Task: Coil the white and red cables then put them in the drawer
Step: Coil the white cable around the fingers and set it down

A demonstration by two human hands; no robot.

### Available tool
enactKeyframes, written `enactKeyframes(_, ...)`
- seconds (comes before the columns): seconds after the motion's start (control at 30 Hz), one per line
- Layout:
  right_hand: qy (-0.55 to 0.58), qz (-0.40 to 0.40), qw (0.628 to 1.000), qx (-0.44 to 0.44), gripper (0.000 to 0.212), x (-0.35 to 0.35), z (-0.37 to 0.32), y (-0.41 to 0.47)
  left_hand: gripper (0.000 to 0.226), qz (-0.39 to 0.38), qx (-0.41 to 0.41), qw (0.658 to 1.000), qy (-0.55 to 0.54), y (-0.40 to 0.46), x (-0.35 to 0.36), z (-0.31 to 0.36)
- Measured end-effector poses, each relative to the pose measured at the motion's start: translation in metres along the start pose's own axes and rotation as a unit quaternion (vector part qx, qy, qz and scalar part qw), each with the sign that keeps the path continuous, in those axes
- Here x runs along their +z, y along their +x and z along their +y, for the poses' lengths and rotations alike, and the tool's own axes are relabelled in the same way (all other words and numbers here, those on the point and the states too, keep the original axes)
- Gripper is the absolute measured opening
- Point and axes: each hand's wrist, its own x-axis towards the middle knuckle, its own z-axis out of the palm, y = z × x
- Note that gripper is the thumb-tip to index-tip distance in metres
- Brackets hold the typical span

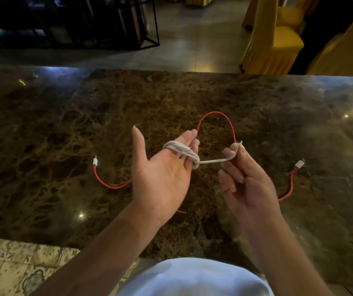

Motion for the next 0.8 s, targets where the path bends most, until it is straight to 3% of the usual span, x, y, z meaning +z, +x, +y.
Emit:
enactKeyframes(0.17, -0.142, 0.014, 0.989, -0.027, 0.018, -0.003, -0.022, 0.008, 0.109, -0.061, -0.009, 0.997, 0.052, -0.001, 0.011, 0.006)
enactKeyframes(0.3, -0.34, 0.048, 0.932, -0.112, 0.02, 0.004, -0.024, 0.013, 0.103, -0.068, -0.016, 0.992, 0.109, -0.001, 0.017, 0.004)
enactKeyframes(0.43, -0.559, 0.0, 0.804, -0.202, 0.01, 0.009, -0.024, 0.012, 0.103, -0.07, -0.027, 0.988, 0.133, 0.001, 0.017, 0.002)
enactKeyframes(0.57, -0.674, -0.007, 0.69, -0.263, 0.013, 0.012, -0.03, 0.007, 0.105, -0.051, -0.033, 0.986, 0.153, 0.006, 0.012, 0.003)
enactKeyframes(0.7, -0.811, -0.064, 0.483, -0.324, 0.021, 0.019, -0.036, 0.002, 0.108, -0.049, -0.059, 0.985, 0.155, 0.01, 0.012, 0.003)
enactKeyframes(0.73, -0.823, -0.095, 0.461, -0.318, 0.022, 0.021, -0.04, 0.002, 0.108, -0.05, -0.067, 0.985, 0.153, 0.011, 0.012, 0.003)
enactKeyframes(0.8, -0.818, -0.18, 0.477, -0.266, 0.021, 0.021, -0.051, 0.006, 0.106, -0.052, -0.081, 0.986, 0.14, 0.014, 0.01, 0.004)
